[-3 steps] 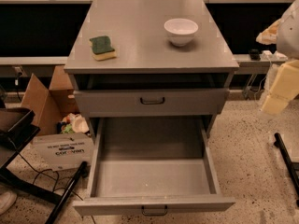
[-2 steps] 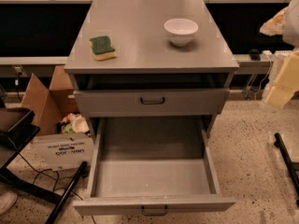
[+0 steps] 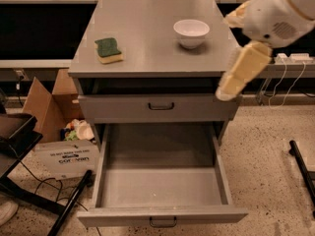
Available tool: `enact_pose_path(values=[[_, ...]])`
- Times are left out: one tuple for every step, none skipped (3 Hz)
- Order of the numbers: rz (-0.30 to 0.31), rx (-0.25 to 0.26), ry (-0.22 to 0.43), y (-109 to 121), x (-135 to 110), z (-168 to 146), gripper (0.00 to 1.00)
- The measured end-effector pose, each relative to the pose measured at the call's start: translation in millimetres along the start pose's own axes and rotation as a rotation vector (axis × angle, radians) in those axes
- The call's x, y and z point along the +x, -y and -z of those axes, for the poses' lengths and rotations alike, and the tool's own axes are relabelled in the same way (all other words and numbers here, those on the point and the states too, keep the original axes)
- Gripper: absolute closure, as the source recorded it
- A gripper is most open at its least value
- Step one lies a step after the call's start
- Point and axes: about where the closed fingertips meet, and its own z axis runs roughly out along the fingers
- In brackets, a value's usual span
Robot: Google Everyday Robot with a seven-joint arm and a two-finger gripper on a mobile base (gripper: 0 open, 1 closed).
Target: Place sponge into middle drawer
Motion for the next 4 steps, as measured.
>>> enact_pose_path(values=[[0.056, 0.005, 0.163, 6.2, -63.8, -26.8, 0.0], [0.083, 0.032, 0.199, 9.4, -131.1, -62.8, 0.0], [0.023, 0.051, 0.164, 19.8, -152.8, -90.2, 0.0], [0.006, 0.053, 0.162, 19.1, -155.1, -88.6, 0.0]])
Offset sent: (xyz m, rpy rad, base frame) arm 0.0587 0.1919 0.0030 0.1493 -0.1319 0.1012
